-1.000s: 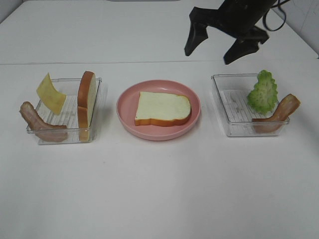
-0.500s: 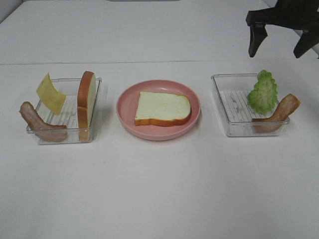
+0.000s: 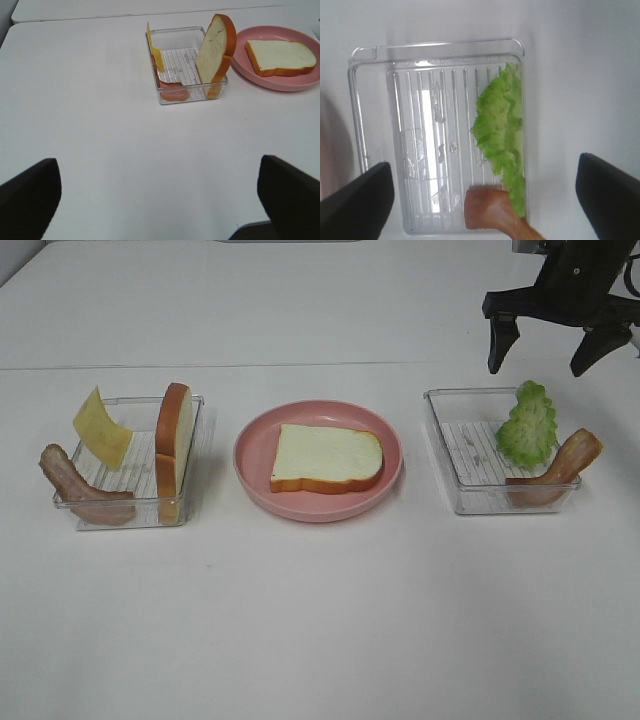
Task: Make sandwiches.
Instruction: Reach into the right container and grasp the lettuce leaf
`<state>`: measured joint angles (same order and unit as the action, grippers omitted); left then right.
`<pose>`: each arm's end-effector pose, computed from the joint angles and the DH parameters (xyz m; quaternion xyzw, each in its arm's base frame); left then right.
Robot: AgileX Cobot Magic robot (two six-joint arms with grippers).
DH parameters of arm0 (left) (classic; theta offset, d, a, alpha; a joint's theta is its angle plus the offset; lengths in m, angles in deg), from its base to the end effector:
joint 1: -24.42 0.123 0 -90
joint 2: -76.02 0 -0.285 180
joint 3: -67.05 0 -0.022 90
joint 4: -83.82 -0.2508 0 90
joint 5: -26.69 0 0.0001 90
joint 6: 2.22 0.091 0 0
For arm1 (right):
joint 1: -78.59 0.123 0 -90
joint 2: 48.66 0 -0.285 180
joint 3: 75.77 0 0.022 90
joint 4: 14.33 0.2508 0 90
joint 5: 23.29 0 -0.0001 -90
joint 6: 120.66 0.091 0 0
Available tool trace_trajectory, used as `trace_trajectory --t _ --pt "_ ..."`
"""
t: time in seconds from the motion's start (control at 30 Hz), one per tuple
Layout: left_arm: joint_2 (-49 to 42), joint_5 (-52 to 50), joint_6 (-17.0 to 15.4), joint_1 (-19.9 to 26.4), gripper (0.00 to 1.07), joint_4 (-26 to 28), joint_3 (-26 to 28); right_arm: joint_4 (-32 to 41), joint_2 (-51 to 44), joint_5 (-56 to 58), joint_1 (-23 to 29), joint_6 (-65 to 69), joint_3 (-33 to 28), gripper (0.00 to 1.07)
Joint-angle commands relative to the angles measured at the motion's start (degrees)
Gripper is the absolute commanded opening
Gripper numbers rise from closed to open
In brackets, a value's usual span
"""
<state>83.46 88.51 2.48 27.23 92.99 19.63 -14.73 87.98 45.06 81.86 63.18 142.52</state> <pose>-0.0089 -0.0132 0.2821 0.0188 0.8483 -0.0454 0.5273 0.4786 0.0268 0.2154 0.0040 0.9933 0.0038 0.1158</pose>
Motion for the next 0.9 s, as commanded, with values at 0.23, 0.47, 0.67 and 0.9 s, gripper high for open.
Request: trace_trajectory --t 0.23,0.47,0.67,0.9 --pt "-0.80 -0.23 -0.23 -0.17 1.02 0.00 -0.23 -2.12 4.87 3.38 -0.17 -0.63 3.44 0.91" --pt "-0.80 -0.23 -0.23 -0.17 1.02 0.00 -0.23 -2.41 6.19 3.38 -0.17 -0.86 3.44 0.88" --pt "-0.80 -0.23 -0.23 -0.17 1.02 0.00 -0.23 -2.18 6.82 4.47 -0.17 -0.86 3.44 0.77" --pt "-0.80 -0.23 -0.23 -0.17 1.02 0.00 -0.23 -2.23 7.79 5.96 -0.11 -0.80 3.44 0.74"
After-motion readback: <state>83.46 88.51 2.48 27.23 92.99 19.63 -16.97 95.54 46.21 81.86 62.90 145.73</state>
